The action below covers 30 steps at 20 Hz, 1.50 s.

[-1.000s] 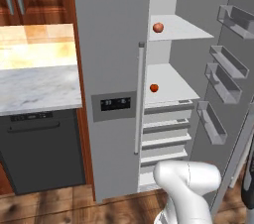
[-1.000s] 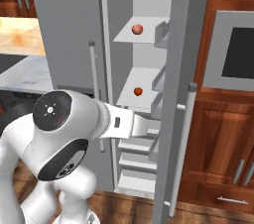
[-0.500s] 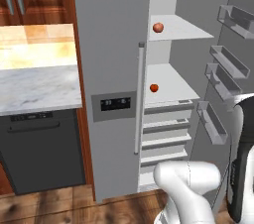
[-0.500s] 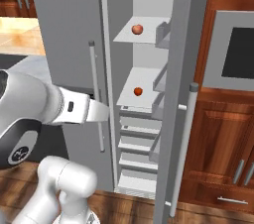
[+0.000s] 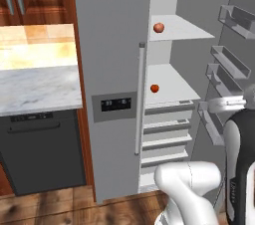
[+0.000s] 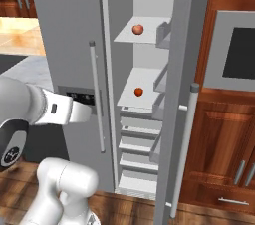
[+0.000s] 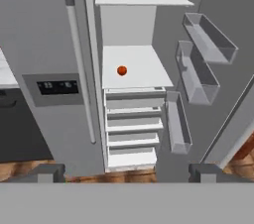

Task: Retrieve the peach and apple from the fridge and place them into the bowl on the dining table.

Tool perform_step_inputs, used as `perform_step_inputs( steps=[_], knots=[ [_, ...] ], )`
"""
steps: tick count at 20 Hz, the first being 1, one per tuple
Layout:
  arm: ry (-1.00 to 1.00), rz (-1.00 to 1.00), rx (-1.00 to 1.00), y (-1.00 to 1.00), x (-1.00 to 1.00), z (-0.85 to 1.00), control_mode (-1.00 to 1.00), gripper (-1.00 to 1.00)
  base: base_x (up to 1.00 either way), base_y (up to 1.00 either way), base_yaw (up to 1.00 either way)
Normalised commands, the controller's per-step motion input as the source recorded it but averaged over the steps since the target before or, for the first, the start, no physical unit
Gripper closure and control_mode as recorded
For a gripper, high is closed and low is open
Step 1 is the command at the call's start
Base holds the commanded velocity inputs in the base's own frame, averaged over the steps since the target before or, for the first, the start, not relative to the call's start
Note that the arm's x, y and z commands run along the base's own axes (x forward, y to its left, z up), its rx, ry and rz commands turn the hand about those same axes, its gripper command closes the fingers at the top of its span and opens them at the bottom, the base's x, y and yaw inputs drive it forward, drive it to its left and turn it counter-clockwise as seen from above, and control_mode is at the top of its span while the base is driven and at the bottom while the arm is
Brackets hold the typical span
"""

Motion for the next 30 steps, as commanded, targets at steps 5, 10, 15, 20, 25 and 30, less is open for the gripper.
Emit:
perform_step_inputs(
  steps=[5, 10, 15, 20, 25, 30],
  knots=[
    [-0.12, 0.2, 0.09, 0.01, 0.0, 0.0, -1.0, -1.0, 0.0, 0.0, 0.0],
    [-0.11, 0.15, 0.03, 0.2, 0.0, -0.04, -1.0, -1.0, 0.0, 0.0, 0.0],
    [-0.02, 0.04, 0.0, 0.36, 0.03, -0.01, -1.0, -1.0, 0.0, 0.0, 0.0],
    [0.11, -0.05, 0.0, 0.0, 0.0, 0.02, 1.0, -1.0, 0.01, 0.0, -0.07],
    [0.0, 0.0, 0.0, 0.0, 0.0, 0.0, 1.0, -1.0, 0.32, -0.15, -0.15],
    [0.0, 0.0, 0.0, 0.0, 0.0, 0.0, 1.0, -1.0, 0.55, -0.19, -0.09]
  ],
)
